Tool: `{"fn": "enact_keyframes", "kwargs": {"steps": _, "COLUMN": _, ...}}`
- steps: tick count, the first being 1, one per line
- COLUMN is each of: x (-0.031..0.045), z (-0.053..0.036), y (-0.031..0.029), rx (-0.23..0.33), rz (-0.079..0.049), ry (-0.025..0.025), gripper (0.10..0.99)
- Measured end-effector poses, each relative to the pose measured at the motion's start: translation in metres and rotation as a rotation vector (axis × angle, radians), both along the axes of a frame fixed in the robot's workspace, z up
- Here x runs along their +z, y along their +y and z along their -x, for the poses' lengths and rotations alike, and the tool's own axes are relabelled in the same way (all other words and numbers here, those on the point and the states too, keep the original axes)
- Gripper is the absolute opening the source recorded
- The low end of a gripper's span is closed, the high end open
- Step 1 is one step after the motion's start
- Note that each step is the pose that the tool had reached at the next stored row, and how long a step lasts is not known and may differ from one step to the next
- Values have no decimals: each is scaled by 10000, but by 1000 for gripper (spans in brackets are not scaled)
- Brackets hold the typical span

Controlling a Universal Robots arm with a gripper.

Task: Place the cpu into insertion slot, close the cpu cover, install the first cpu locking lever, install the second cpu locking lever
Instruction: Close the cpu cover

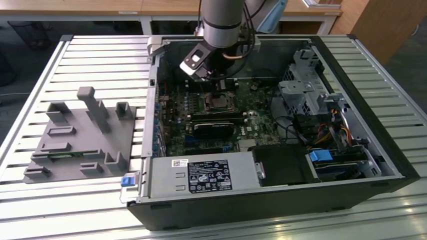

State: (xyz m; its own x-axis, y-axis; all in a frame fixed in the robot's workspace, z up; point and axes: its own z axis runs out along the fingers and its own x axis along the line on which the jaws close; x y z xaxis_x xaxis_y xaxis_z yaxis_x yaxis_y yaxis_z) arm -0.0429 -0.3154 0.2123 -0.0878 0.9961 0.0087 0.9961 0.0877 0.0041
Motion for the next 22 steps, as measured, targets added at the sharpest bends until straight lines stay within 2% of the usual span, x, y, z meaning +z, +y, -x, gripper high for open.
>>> {"fn": "enact_keyframes", "kwargs": {"steps": 12, "x": -24, "z": 45, "y": 0, "rx": 4, "rz": -1, "ry": -1, "gripper": 106}}
{"fn": "enact_keyframes", "kwargs": {"steps": 22, "x": -80, "z": 68, "y": 0, "rx": 14, "rz": -1, "ry": 0, "gripper": 106}}
